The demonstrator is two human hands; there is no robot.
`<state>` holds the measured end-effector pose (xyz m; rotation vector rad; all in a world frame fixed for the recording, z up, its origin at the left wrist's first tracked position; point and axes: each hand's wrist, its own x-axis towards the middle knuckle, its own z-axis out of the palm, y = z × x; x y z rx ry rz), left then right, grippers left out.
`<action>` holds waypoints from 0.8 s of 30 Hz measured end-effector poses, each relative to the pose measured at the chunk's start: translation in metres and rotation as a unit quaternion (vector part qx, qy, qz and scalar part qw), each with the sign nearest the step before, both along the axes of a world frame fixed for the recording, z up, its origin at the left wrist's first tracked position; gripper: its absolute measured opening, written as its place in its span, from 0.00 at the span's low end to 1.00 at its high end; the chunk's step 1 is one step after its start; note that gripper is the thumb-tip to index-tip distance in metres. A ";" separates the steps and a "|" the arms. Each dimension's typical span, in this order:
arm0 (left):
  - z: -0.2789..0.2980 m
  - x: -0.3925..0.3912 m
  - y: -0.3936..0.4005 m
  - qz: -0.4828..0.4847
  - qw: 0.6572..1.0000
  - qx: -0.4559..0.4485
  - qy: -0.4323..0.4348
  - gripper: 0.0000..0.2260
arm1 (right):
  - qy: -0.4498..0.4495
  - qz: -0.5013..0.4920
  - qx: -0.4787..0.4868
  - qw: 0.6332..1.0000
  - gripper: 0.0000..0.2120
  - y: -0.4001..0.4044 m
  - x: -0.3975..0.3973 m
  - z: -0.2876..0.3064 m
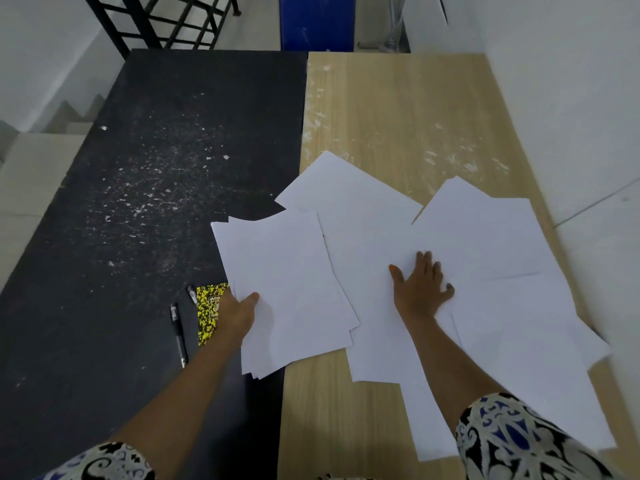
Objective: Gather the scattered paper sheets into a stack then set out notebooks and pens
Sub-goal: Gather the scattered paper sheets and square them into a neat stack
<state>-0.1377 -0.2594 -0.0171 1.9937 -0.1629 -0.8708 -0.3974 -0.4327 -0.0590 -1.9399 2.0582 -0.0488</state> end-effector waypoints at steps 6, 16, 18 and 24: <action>-0.002 -0.039 0.018 0.013 0.998 -0.019 0.062 0.19 | -0.063 0.081 -0.018 0.995 0.31 0.005 -0.037 0.018; 0.012 -0.085 0.038 0.043 0.989 -0.093 0.108 0.20 | -0.015 -0.106 -0.029 0.994 0.41 0.114 -0.139 0.019; 0.019 -0.087 0.035 0.062 0.985 -0.118 0.113 0.20 | -0.021 -0.106 0.009 0.994 0.43 0.129 -0.152 0.012; 0.050 -0.102 0.019 0.081 0.964 -0.207 0.146 0.20 | -0.024 -0.084 0.015 0.996 0.35 0.136 -0.169 0.017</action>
